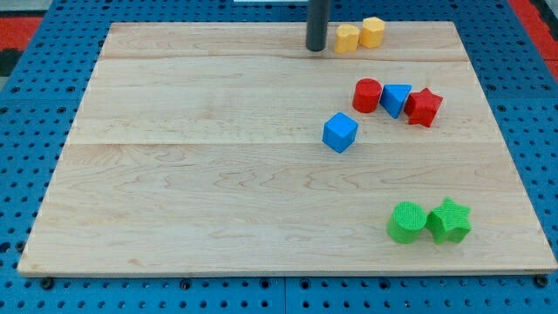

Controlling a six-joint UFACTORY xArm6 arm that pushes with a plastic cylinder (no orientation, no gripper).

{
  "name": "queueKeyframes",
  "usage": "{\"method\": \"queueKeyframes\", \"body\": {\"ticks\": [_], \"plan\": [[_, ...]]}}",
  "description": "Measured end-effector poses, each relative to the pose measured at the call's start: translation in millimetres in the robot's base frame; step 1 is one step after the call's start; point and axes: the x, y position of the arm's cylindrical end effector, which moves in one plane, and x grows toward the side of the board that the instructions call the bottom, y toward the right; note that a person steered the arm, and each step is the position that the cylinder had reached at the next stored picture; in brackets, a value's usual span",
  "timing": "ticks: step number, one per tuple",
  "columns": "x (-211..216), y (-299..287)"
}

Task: Move your arm towards the center right

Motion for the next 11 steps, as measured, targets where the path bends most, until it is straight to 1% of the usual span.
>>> {"method": "queueKeyframes", "body": {"ticks": [1, 3, 4, 5, 6, 7, 8, 9, 10, 11], "plan": [[7.3, -32.2], [7.3, 25.6], [7.3, 25.6], [10.8, 57.2], [33.4, 96.9], [63.8, 98.9], [61.5, 156.0], [79.9, 207.8], [129.2, 226.4], [142.4, 191.0]]}}
